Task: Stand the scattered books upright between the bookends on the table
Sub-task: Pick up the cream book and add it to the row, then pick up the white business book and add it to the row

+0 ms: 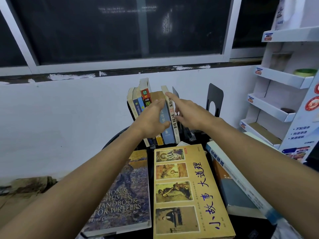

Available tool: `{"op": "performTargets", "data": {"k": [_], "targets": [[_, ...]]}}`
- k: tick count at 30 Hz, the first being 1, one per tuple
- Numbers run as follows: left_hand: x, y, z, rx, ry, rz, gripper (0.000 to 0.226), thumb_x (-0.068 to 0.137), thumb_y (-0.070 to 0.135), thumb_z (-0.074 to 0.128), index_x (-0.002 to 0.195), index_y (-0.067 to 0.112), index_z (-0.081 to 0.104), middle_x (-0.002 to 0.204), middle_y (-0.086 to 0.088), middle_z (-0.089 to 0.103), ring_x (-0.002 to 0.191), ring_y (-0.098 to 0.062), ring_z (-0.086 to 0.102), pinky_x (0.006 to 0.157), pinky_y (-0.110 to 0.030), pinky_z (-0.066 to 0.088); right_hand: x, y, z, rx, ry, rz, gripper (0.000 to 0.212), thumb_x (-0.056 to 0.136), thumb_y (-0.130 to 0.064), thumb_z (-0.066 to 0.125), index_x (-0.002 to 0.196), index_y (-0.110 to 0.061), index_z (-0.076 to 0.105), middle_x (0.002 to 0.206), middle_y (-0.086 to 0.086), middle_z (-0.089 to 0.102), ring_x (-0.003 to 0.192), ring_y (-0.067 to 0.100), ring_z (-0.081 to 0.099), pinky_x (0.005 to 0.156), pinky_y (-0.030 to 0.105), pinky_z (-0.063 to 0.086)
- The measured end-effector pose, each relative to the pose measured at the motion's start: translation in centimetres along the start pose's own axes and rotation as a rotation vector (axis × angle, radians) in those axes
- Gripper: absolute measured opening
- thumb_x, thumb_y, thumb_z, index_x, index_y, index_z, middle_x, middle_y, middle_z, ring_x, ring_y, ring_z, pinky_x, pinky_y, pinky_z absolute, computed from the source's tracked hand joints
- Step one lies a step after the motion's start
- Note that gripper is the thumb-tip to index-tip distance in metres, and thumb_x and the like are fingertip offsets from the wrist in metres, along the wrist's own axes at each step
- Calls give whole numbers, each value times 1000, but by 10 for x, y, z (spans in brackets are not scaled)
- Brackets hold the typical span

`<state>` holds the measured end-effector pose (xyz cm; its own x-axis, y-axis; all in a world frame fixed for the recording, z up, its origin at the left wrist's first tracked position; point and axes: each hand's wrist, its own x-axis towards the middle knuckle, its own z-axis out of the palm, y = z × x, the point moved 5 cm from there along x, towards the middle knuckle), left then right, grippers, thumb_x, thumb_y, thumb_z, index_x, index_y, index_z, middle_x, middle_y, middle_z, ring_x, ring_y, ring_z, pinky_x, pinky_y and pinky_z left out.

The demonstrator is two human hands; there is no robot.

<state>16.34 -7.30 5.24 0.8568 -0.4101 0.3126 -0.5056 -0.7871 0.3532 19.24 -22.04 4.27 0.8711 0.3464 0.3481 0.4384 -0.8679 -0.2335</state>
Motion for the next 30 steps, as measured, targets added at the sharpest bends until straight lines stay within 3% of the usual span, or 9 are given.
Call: {"op": "performTargets", "data": {"k": [6, 10, 16, 22, 26, 30], "targets": [[-7, 1, 0, -66, 55, 38, 73, 96, 31, 67, 158, 16, 31, 160, -4, 35, 146, -21, 35, 116, -31, 30, -18, 9, -22, -71, 46, -29, 73, 97, -30, 63, 155, -38, 20, 127, -3, 55, 96, 9, 51, 78, 35, 47], [-18, 12, 9, -122, 47, 69, 63, 97, 31, 66, 153, 19, 41, 147, -1, 51, 133, -12, 49, 107, -25, 37, -42, 25, -34, -158, 12, -17, 51, 95, -43, 63, 141, -36, 42, 114, -13, 52, 95, 7, 52, 85, 42, 52], [-26, 40, 42, -135, -83, 102, 49, 97, 38, 64, 143, 20, 55, 136, 4, 57, 122, -10, 55, 99, -29, 48, -101, 75, -54, -227, -102, 103, 31, 95, -48, 61, 118, -27, 62, 104, -9, 54, 100, 18, 56, 87, 43, 51], [-23, 63, 80, -102, -256, 95, 52, 96, 47, 62, 141, 22, 58, 144, 8, 57, 134, -12, 51, 104, -27, 42, -173, 127, -72, -285, -212, 299, 42, 94, -61, 55, 114, -25, 64, 103, -9, 54, 98, 13, 51, 83, 33, 45], [-22, 76, 97, -37, -275, 54, 56, 94, 56, 60, 137, 21, 62, 143, 7, 59, 139, -15, 47, 115, -44, 38, -214, 149, -80, -268, -215, 431, 48, 89, -68, 55, 100, -24, 68, 106, -2, 61, 94, 17, 57, 85, 39, 51], [-24, 90, 113, 135, -292, 43, 42, 97, 61, 50, 125, 34, 67, 134, 9, 61, 144, -15, 31, 114, -51, 19, -240, 157, -84, -256, -242, 501, 45, 88, -70, 55, 90, -28, 70, 93, -6, 63, 83, 9, 57, 82, 41, 53]]}}
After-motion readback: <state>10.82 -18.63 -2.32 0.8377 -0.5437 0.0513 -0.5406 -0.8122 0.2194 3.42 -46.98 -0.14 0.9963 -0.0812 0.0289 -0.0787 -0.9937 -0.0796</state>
